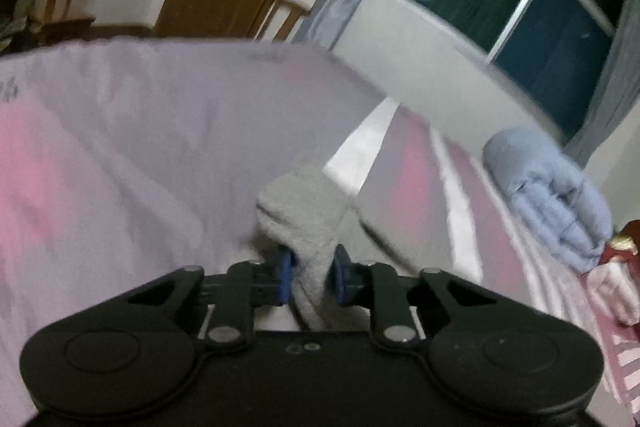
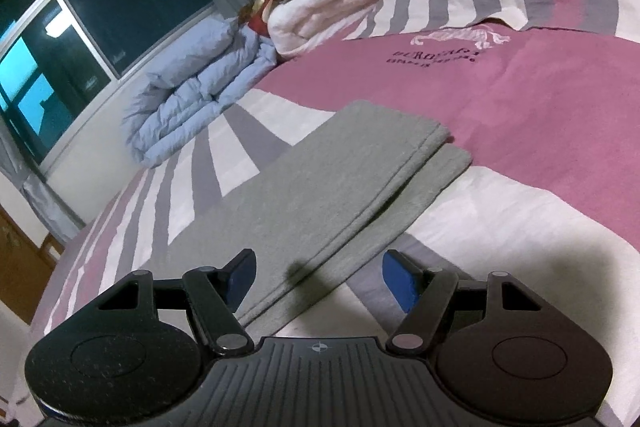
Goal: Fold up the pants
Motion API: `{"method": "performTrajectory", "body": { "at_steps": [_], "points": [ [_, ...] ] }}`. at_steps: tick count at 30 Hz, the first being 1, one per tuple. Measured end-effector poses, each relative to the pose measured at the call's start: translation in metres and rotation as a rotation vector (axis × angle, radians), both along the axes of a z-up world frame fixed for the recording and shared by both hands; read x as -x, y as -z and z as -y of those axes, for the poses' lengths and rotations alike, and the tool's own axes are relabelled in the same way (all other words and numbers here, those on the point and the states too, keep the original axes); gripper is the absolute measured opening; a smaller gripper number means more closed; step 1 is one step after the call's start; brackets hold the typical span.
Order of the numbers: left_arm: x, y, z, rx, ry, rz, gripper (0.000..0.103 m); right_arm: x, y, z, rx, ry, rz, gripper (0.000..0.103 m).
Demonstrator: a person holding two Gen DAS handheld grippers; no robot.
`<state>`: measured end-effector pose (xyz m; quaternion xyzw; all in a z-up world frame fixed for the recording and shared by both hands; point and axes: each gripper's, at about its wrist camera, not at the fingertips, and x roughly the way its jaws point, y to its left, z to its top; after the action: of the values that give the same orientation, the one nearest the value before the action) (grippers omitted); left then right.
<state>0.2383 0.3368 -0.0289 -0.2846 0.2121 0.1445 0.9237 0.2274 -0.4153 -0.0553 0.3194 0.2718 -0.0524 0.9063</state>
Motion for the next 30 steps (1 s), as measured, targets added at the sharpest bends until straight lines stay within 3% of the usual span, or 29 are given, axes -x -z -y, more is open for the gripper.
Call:
{"method": "performTrajectory", "body": {
  "at_steps": [3, 6, 10, 13, 17, 23, 25, 27, 30],
  "points": [
    [0.003, -0.008, -0.002, -0.059, 0.024, -0.005, 0.010, 0.003, -0.002, 0.000, 0.016, -0.004, 0.011, 0.070],
    [-0.009, 0.020, -0.005, -0.036, 0.024, -0.127, 0.012, 0.005, 0.001, 0.006, 0.000, 0.012, 0.005, 0.070],
    [0.000, 0.020, 0.008, -0.099, 0.018, -0.112, 0.026, 0.014, -0.002, 0.019, -0.033, 0.062, 0.035, 0.070],
    [0.019, 0.010, 0.022, -0.155, -0.084, -0.129, 0.053, 0.019, -0.002, 0.035, -0.083, 0.111, 0.073, 0.070],
    [0.044, 0.000, 0.056, -0.199, -0.084, -0.082, 0.058, 0.013, 0.003, 0.059, -0.179, 0.159, 0.087, 0.070],
    [0.038, 0.015, 0.111, -0.229, -0.040, -0.102, 0.067, -0.012, 0.015, 0.077, -0.265, 0.179, 0.055, 0.069],
    [0.033, 0.023, 0.120, -0.237, -0.045, -0.117, 0.067, -0.019, 0.016, 0.079, -0.270, 0.176, 0.050, 0.063],
    [0.031, 0.027, 0.124, -0.257, -0.035, -0.138, 0.069, -0.021, 0.016, 0.082, -0.287, 0.178, 0.050, 0.050],
    [0.033, 0.031, 0.123, -0.253, -0.034, -0.144, 0.078, -0.013, 0.016, 0.088, -0.325, 0.199, 0.046, 0.047]
  ]
}}
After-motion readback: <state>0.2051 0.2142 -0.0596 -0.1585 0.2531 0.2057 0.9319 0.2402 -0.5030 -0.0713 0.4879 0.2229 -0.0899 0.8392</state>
